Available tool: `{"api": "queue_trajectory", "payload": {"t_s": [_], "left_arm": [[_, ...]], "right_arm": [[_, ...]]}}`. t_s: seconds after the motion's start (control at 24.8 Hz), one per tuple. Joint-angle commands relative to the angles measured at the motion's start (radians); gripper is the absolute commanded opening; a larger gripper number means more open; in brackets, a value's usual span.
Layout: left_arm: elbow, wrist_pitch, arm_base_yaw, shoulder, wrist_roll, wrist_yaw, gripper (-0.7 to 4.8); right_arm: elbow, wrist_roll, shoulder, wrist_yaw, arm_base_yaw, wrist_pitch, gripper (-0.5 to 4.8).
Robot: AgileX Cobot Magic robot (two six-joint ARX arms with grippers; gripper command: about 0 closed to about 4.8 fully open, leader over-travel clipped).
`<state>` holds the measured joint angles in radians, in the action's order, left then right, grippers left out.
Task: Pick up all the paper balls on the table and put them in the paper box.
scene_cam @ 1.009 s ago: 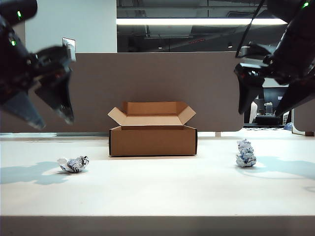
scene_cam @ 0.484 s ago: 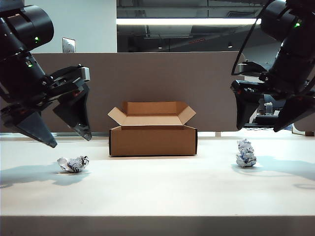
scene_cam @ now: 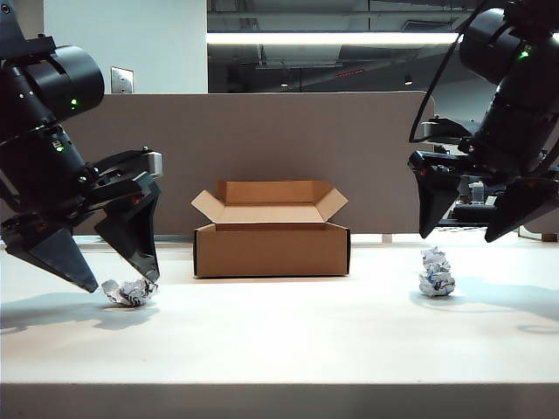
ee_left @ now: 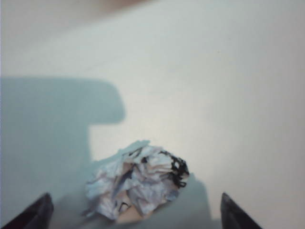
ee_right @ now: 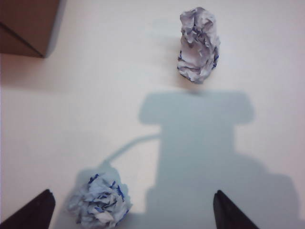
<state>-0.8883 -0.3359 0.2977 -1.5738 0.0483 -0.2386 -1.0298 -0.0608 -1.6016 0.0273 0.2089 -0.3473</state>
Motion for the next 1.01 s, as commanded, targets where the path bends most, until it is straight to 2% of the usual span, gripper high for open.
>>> {"api": "queue_trajectory", "payload": {"t_s": [0.04, 0.2, 0.4, 0.93, 1.01], "left_arm": [[-0.008, 0.037, 0.002, 0.002, -0.004, 0.014, 4.44], [-0.008, 0.048, 0.002, 0.002, -0.004, 0.010, 4.43], [-0.008, 0.046, 0.002, 0.002, -0.045, -0.028, 4.31], [-0.008, 0.020, 0.002, -0.026, -0.048, -0.027, 4.26], [-0.008, 0.026, 0.002, -0.026, -0.048, -0.027, 4.26]], "right_arm": [[-0.005, -0.019, -0.013, 0.000, 0.002, 0.027, 4.79], [-0.005, -0.027, -0.034, 0.002, 0.007, 0.030, 4.79], [-0.005, -0.046, -0.079, 0.003, 0.024, 0.056, 4.79], [-0.005, -0.048, -0.115, -0.007, 0.079, 0.013, 4.79], [-0.005, -0.048, -0.115, -0.010, 0.079, 0.001, 4.60]]}}
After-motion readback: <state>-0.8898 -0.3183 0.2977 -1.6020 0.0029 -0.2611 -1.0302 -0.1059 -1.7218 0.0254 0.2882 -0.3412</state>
